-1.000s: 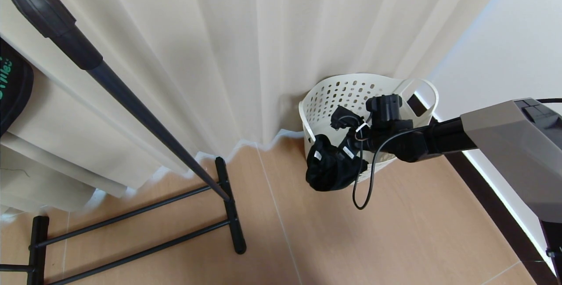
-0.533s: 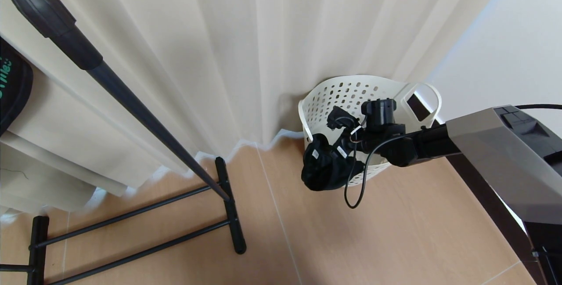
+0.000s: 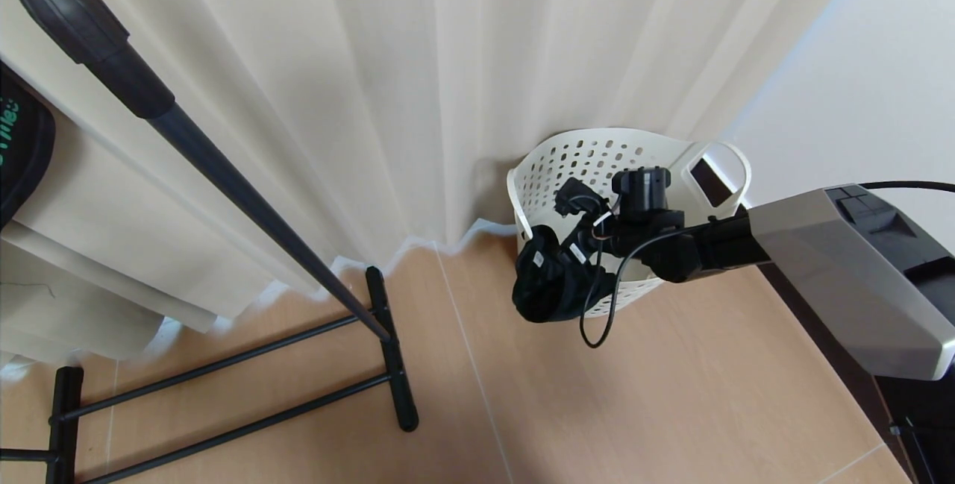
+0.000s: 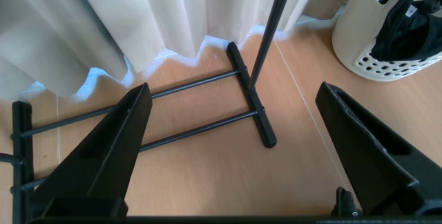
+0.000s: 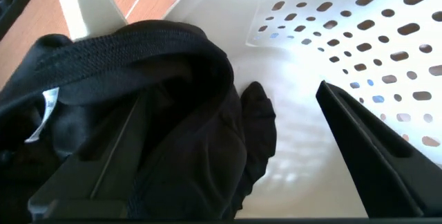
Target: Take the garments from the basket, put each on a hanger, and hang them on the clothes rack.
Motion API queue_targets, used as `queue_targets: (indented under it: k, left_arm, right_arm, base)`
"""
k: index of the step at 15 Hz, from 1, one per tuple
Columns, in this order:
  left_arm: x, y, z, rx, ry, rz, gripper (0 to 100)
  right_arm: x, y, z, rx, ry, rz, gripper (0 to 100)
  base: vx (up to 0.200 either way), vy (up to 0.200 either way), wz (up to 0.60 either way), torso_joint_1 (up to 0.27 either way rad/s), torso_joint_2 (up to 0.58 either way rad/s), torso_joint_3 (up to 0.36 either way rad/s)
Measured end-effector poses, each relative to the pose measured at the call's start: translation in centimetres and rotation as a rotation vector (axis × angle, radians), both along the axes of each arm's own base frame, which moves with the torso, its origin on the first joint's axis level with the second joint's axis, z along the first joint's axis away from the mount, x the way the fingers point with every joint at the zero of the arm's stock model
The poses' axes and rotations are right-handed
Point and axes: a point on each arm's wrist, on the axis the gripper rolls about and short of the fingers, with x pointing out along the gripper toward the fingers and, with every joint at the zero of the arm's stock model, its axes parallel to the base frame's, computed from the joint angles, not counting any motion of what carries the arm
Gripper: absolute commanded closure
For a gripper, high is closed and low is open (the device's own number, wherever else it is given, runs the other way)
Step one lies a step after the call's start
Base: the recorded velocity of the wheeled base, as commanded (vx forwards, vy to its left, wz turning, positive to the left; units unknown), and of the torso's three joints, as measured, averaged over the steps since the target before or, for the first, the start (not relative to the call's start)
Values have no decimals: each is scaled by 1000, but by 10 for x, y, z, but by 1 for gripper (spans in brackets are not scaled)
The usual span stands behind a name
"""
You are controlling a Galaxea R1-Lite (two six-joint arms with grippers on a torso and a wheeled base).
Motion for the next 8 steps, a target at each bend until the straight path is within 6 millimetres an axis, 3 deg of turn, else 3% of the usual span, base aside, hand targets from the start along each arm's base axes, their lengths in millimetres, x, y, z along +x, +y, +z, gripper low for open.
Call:
queue_targets:
  k: [1,2,8]
  left_arm:
    - [0,0,0,0,0,0,0]
    - [0,0,0,0,0,0,0]
    - [0,0,0,0,0,0,0]
  right_arm:
    - [1,1,-1,10,-11,-2,0]
    - [3,1,-2,33,-21,-9,100]
    - [4,4,-9,51,-6,-11,100]
  base:
    - [0,0,0,0,0,0]
    - [0,0,0,0,0,0]
    - [0,0,0,0,0,0]
